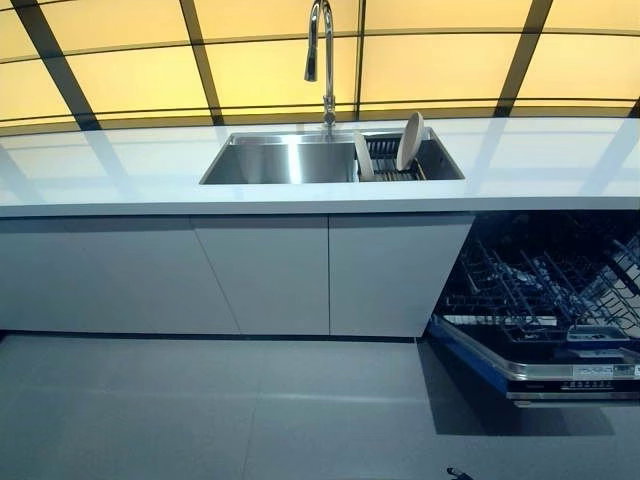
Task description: Take plates into dishwasher
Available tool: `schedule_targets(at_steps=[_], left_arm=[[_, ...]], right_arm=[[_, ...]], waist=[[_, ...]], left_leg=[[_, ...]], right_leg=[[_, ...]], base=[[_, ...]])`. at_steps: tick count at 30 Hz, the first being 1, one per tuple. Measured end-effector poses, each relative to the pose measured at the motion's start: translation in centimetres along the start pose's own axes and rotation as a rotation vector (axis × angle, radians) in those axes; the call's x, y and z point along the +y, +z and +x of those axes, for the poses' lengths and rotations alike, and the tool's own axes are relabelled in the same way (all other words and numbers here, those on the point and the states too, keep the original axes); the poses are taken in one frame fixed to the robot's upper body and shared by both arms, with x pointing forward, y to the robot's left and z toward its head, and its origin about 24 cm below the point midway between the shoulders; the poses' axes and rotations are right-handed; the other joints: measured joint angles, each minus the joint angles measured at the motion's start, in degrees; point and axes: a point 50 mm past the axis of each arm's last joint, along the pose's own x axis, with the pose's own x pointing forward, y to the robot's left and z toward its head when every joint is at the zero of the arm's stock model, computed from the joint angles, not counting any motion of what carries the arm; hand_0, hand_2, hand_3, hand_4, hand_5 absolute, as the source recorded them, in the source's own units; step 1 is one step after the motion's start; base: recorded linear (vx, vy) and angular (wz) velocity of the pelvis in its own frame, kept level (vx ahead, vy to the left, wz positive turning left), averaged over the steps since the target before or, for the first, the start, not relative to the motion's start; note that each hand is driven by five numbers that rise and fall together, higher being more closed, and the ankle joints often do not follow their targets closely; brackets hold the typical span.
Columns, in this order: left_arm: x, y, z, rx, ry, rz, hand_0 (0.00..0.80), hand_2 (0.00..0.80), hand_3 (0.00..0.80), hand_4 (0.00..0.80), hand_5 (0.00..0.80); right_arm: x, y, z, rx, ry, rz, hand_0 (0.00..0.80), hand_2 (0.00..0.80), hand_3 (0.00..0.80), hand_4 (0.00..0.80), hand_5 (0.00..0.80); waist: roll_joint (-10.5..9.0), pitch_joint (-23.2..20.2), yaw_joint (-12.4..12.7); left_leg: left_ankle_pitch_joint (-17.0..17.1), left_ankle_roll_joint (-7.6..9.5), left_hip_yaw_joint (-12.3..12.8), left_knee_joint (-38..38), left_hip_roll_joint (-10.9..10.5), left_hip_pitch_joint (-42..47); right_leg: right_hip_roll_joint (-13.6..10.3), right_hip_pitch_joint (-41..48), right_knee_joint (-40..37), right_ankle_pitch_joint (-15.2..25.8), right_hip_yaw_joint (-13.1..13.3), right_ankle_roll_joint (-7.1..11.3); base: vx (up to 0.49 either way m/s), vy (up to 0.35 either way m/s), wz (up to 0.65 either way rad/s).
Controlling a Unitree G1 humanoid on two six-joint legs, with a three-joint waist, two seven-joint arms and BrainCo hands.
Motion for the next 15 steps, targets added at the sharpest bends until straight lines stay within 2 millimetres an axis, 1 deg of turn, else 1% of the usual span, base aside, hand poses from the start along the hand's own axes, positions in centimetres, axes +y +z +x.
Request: schedule_targets(at_steps=[5, 9, 15], left_arm=[[0.1, 0.1, 0.0, 0.000, 0.024, 0.000, 0.000, 0.000, 0.000, 0.000, 0.000], [0.1, 0.5, 0.0, -0.002, 0.015, 0.002, 0.000, 0.000, 0.000, 0.000, 0.000], [0.2, 1.1, 0.0, -0.012, 0.008, 0.005, 0.000, 0.000, 0.000, 0.000, 0.000]], right_arm=[[0.0, 0.2, 0.0, -0.005, 0.001, 0.000, 0.000, 0.000, 0.000, 0.000, 0.000], [-0.2, 0.5, 0.1, -0.013, 0.000, -0.003, 0.000, 0.000, 0.000, 0.000, 0.000], [-0.3, 0.9, 0.1, -0.026, 0.014, -0.005, 0.000, 0.000, 0.000, 0.000, 0.000]], waist=[[-0.18, 0.4, 0.0], [-0.16, 1.1, 0.0], [0.06, 2.1, -0.1]], left_leg=[[0.0, 0.00, 0.0, 0.0, 0.0, -0.1], [0.2, -0.29, 0.0, 0.0, -0.1, -0.2], [0.2, -0.28, 0.0, 0.0, 0.0, -0.1]], right_leg=[[0.0, -0.2, 0.0, 0.0, 0.0, 0.00], [0.0, -0.2, 0.0, 0.0, 0.0, 0.00], [0.0, -0.1, 0.0, 0.0, 0.0, 0.00]], base=[[0.000, 0.000, 0.00], [0.000, 0.000, 0.00], [0.013, -0.004, 0.00]])
